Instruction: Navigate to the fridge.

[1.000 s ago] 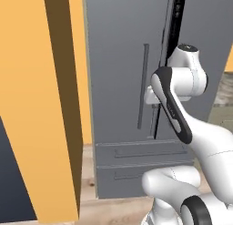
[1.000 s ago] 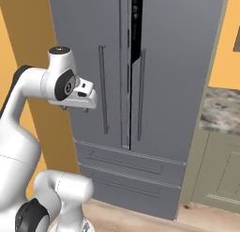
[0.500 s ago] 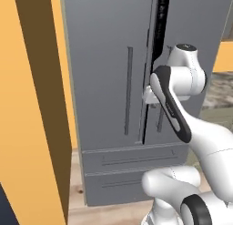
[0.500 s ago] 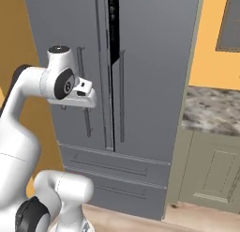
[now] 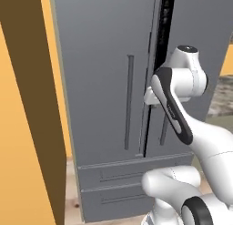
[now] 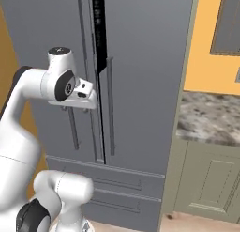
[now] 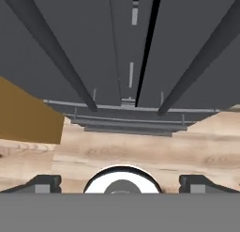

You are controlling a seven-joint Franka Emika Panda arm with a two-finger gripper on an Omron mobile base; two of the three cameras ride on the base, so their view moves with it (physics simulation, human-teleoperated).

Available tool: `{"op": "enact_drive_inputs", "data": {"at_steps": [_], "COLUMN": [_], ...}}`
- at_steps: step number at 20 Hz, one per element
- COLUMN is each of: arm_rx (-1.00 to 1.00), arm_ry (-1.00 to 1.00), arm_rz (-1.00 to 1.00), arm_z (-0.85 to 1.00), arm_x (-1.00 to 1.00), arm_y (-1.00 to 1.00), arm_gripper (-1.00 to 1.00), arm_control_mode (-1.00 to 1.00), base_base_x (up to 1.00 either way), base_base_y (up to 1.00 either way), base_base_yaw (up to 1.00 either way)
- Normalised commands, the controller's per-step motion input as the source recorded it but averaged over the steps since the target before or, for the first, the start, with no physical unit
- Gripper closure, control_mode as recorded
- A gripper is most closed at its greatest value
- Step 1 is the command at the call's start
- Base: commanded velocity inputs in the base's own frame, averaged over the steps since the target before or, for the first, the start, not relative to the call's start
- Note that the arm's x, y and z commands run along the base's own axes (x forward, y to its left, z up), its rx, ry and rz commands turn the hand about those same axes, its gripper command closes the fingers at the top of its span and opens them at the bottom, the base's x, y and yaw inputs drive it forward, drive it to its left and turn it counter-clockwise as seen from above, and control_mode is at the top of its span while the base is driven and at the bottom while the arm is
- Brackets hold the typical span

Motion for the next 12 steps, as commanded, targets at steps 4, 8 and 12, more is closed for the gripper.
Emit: {"op": "enact_drive_inputs", "data": {"at_steps": [4, 8, 12], "arm_rx": [0.0, 0.0, 0.0], "arm_ry": [0.0, 0.0, 0.0], "arm_rz": [0.0, 0.0, 0.0], "arm_z": [0.0, 0.0, 0.0], "arm_x": [0.0, 0.0, 0.0], "arm_y": [0.0, 0.0, 0.0], "arm_gripper": [-1.0, -1.0, -1.0], "arm_control_mode": [1.0, 1.0, 1.0], "base_base_x": [0.29, 0.51, 0.51], "base_base_y": [-0.09, -0.06, -0.07], "base_base_yaw": [-0.01, -0.01, 0.0]}}
